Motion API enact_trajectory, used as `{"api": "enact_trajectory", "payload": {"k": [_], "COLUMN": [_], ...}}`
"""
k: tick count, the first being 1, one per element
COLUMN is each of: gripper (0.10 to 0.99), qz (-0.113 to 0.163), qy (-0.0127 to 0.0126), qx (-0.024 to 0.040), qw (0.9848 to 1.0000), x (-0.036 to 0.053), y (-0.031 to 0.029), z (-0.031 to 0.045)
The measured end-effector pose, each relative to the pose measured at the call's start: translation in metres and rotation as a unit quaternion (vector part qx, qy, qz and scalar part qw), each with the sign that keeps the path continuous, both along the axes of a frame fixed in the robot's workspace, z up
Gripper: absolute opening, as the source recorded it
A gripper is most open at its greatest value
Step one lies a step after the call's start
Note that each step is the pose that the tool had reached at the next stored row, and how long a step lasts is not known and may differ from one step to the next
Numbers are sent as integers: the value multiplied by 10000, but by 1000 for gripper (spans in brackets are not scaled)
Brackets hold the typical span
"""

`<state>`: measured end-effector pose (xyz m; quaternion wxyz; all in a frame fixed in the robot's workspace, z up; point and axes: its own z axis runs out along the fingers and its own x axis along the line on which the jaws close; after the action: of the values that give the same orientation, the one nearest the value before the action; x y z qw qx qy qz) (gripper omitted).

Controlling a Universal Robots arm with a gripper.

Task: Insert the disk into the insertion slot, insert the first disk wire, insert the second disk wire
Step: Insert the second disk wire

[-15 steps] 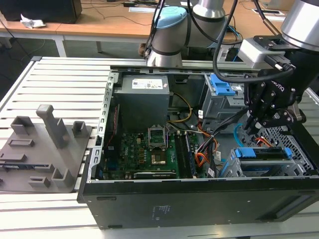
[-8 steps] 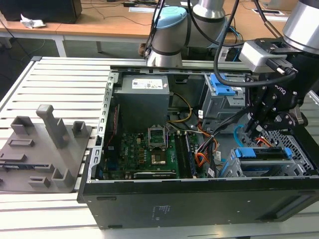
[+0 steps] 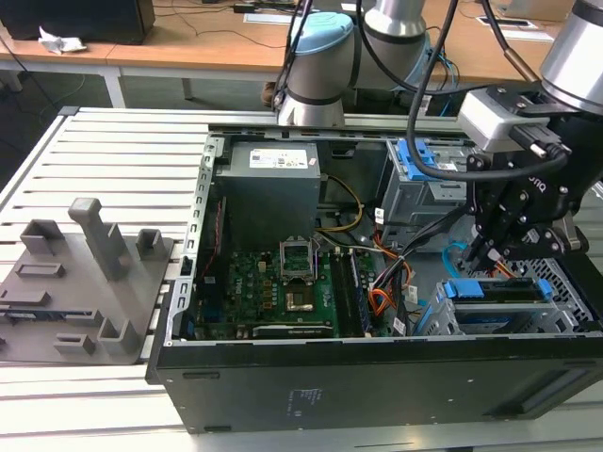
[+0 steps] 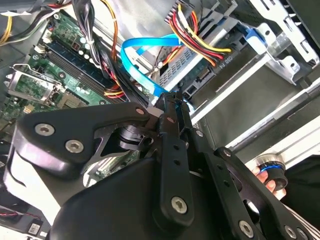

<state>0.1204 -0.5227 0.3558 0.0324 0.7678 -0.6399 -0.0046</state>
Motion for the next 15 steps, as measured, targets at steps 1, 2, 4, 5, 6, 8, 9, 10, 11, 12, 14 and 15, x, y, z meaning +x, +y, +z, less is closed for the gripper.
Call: {"api": "enact_trajectory", "payload": {"k": [1, 2, 4, 5, 6, 8, 9, 10, 11, 12, 14, 15], "gripper": [165, 165, 165, 165, 165, 165, 165, 165, 165, 165, 165, 165], "qz": [0, 0, 0, 0, 0, 0, 0, 0, 0, 0, -2, -15], "qy": [0, 0, 0, 0, 0, 0, 0, 0, 0, -1, 0, 0], "qx": [0, 0, -1, 0, 0, 0, -1, -4, -6, -4, -1, -2], "qw": [10000, 10000, 10000, 10000, 10000, 10000, 10000, 10000, 10000, 10000, 10000, 10000], "x": [0, 0, 0, 0, 1, 1, 1, 1, 1, 2, 4, 6], "y": [-20, -35, -44, -47, -50, -59, -61, -62, -64, -66, -67, -67], "z": [-4, -15, -31, -41, -48, -74, -83, -92, -107, -119, -130, -131]}}
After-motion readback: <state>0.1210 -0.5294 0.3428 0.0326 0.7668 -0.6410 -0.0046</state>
